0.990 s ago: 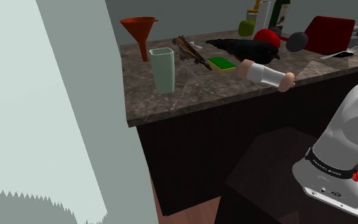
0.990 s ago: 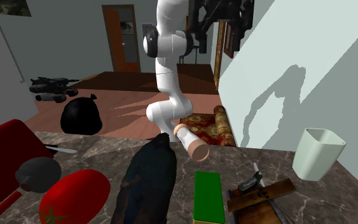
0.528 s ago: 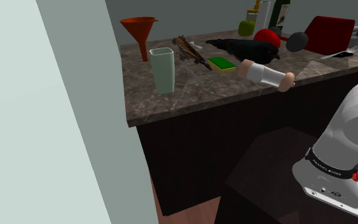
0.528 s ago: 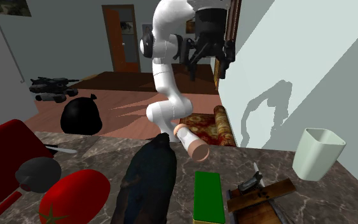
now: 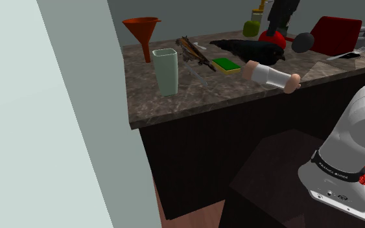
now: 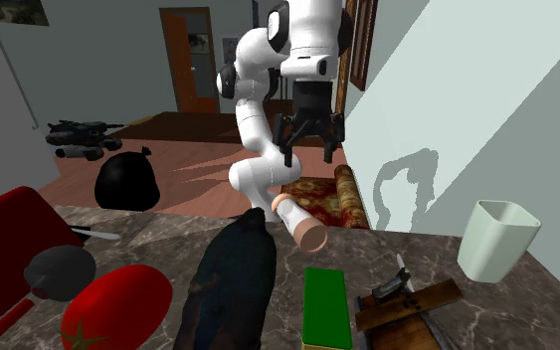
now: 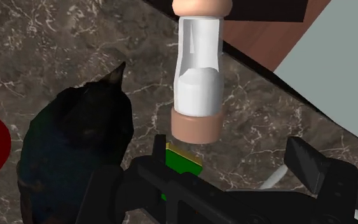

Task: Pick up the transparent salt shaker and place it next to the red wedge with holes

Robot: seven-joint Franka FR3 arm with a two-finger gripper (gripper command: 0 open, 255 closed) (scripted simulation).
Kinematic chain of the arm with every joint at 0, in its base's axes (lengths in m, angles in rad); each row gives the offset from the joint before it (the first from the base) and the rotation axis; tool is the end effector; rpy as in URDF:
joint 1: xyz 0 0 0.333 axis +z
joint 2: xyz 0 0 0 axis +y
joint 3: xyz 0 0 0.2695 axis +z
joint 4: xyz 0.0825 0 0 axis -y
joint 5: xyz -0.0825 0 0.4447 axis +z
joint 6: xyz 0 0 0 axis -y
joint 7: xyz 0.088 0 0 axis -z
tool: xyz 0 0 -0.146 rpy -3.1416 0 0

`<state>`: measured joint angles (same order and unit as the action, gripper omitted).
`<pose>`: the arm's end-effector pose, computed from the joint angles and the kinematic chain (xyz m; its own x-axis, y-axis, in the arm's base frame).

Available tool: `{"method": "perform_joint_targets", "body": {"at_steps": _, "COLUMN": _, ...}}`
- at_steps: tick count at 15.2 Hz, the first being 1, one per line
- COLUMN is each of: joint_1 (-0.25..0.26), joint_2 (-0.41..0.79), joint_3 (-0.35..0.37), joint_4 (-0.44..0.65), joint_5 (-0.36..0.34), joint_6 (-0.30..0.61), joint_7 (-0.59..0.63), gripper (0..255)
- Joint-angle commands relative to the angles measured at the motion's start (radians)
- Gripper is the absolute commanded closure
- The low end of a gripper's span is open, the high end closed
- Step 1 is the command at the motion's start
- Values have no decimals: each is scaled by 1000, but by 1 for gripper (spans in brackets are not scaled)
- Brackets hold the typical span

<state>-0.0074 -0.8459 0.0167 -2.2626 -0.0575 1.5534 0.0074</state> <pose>0.3868 -0.0038 0.5909 0.9906 -0.0030 0.1367 -0.0125 -0.9976 0.0683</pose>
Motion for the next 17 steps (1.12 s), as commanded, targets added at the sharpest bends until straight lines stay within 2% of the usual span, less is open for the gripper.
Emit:
{"method": "perform_joint_targets", "body": {"at_steps": 1, "joint_1": 1, "joint_2": -67, "joint_3": 2, "joint_4": -105, "joint_5": -9, "joint_6": 49, "joint_7": -1, "gripper": 0}}
{"method": "perform_joint_targets", "body": {"at_steps": 9, "joint_1": 5, "joint_2": -342, "joint_3": 9, "joint_4": -483, "joint_5": -46, "joint_6": 191, "joint_7": -1, "gripper": 0}}
{"method": "perform_joint_targets", "body": {"at_steps": 17, "joint_1": -2, "joint_2": -353, "joint_3": -3, "joint_4": -601, "joint_5": -61, "joint_6": 301, "joint_7": 0, "gripper": 0}}
